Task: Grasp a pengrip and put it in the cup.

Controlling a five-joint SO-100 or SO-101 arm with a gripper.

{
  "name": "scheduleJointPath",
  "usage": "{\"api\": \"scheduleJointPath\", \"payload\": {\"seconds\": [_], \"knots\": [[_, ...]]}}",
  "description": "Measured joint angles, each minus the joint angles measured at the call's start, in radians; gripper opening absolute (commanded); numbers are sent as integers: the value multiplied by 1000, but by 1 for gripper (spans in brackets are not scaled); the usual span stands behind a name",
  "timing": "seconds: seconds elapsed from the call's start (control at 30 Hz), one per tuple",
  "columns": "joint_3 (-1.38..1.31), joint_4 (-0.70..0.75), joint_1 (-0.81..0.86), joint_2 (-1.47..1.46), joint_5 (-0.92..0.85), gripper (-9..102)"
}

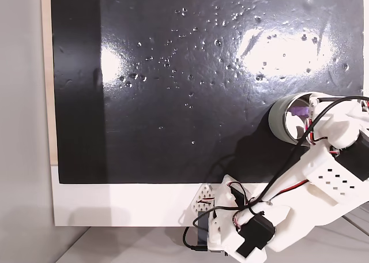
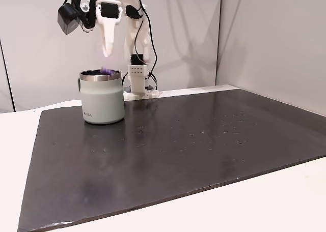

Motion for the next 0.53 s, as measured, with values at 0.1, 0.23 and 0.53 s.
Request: {"api": "scheduleJointPath", "payload": {"seconds": [0.1,0.23,0.53], "knots": [[15,0,0,14,-6,29],[23,0,0,20,-6,29],[23,0,0,20,-12,29]]}}
